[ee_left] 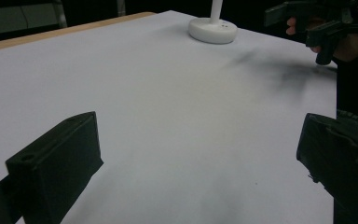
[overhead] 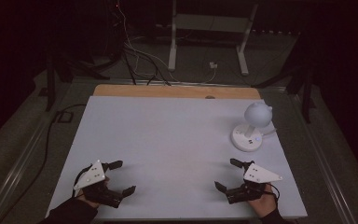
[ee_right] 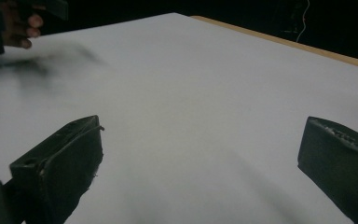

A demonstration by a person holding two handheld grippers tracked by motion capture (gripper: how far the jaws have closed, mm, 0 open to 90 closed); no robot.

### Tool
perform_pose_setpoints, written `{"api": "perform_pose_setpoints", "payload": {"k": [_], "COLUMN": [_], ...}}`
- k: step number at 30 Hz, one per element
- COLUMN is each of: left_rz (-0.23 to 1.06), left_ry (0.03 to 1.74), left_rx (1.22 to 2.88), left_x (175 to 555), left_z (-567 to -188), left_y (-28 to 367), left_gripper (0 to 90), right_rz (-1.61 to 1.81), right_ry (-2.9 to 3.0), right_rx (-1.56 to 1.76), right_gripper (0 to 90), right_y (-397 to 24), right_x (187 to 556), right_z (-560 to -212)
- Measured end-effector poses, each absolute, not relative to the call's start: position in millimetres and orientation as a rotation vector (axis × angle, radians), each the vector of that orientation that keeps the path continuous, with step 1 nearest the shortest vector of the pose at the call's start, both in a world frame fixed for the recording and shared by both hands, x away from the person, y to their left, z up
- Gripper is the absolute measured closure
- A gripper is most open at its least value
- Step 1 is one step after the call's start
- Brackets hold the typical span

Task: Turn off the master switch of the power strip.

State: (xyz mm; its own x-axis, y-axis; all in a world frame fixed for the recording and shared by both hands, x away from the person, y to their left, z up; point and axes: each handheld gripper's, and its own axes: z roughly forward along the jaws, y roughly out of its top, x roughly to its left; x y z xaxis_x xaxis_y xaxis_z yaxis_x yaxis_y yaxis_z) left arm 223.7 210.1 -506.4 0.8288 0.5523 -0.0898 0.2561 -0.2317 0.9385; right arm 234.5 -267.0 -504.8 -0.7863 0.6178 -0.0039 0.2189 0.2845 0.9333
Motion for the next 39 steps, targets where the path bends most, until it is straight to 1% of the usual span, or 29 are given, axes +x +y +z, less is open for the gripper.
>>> {"api": "perform_pose_setpoints", "payload": {"k": [14, 26, 39], "left_rz": [0.305, 0.307, 0.312], "left_ry": [0.61, 0.611, 0.61], "left_rx": [1.823, 1.819, 1.822], "left_x": [223.0, 223.3, 223.4], "left_z": [-506.1, -506.3, -506.6], "left_y": [210.1, 210.6, 210.3], "left_gripper": [0.3, 0.3, 0.3], "right_rz": [1.456, 1.416, 1.426], "right_ry": [2.237, 2.327, 2.29], "right_rx": [0.749, 0.713, 0.705], "right_gripper": [0.0, 0.0, 0.0], "right_y": [-264.0, -253.1, -247.4], "right_x": [233.3, 231.5, 234.8], "right_z": [-505.1, -505.8, -495.2]}}
